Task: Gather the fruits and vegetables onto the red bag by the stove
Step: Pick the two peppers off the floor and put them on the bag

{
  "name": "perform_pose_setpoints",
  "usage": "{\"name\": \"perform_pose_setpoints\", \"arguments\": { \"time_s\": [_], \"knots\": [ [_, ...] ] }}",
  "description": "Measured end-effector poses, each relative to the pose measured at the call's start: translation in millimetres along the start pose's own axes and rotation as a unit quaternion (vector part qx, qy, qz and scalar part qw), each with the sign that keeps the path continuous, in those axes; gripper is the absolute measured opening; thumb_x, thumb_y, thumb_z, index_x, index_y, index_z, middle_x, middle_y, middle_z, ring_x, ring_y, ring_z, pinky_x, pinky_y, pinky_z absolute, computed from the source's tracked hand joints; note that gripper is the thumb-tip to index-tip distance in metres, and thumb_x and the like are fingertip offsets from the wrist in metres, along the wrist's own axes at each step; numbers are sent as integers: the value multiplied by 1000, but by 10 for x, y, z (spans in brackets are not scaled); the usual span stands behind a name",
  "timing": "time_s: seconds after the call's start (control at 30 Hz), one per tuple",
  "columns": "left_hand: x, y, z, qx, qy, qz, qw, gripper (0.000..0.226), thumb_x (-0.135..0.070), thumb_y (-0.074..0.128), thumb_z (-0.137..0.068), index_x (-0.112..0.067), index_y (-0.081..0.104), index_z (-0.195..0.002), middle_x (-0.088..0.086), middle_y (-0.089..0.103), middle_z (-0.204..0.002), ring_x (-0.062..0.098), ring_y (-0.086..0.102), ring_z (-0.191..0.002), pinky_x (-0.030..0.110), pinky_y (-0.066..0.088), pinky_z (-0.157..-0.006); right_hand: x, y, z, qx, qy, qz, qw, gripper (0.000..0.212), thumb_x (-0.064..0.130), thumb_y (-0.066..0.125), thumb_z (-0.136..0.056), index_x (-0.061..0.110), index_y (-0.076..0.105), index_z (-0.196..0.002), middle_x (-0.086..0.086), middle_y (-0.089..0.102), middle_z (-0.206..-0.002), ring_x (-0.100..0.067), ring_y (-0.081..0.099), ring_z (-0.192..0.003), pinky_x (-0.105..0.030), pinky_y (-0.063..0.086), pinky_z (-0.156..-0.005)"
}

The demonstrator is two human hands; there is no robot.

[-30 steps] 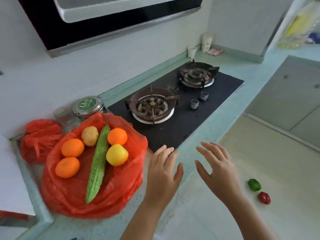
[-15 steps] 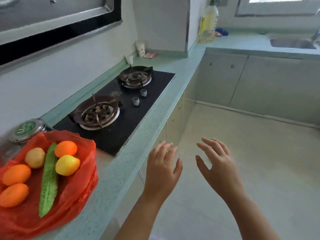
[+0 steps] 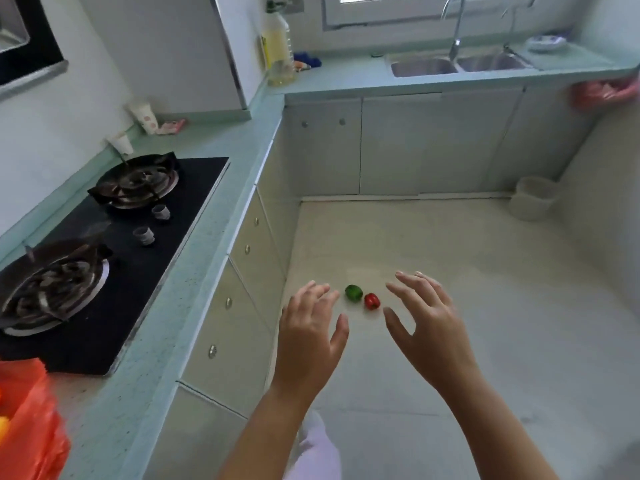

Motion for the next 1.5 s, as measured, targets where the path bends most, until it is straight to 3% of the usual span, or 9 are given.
{"name": "perform_pose_setpoints", "arguments": {
  "time_s": [0.13, 0.5, 0.87, 1.17, 1.5],
  "knots": [
    [-66, 309, -248, 7, 18, 12, 1000, 33, -28, 47, -83, -9, 65, -102, 9, 66, -106, 21, 48, -111, 35, 43, -91, -292, -54, -134, -10, 20, 19, 1000, 32, 29, 53, -81, 11, 64, -104, -9, 64, -111, -33, 55, -109, -43, 46, -89],
    [55, 1374, -1599, 43, 11, 75, 996, 35, -31, 47, -84, -8, 66, -103, 8, 65, -108, 27, 55, -110, 39, 42, -92, -1190, 160, -1344, 8, 62, 56, 996, 39, 35, 46, -81, 11, 63, -107, -8, 63, -113, -32, 53, -111, -45, 45, -91],
    [214, 2119, -2480, 51, -2, 80, 995, 34, -31, 47, -84, -10, 65, -103, 7, 65, -108, 21, 49, -112, 36, 41, -90, -1883, 393, -2222, 15, 83, 75, 994, 41, 36, 45, -81, 11, 63, -108, -8, 63, -114, -31, 51, -112, -43, 41, -93],
    [133, 2620, -3028, 41, -30, 52, 997, 35, -31, 46, -85, -9, 65, -105, 7, 64, -109, 24, 52, -112, 36, 41, -92, -2598, 636, -2936, 40, 54, 34, 997, 40, 35, 47, -80, 9, 64, -106, -10, 64, -111, -34, 54, -108, -44, 43, -91],
    [313, 3336, -3623, 25, -150, 7, 988, 36, -31, 45, -86, -7, 64, -106, 8, 63, -110, 25, 51, -113, 33, 36, -97, -3483, 1166, -3814, 132, -22, -22, 991, 38, 34, 50, -81, 10, 63, -107, -8, 64, -112, -32, 53, -109, -44, 45, -91]
  ]
}}
Point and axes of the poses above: each hand's wrist, its own z-axis away from the middle knuckle, its own y-axis out of the palm, x = y × z, the point moved 3 cm from there along -z, towards the middle knuckle
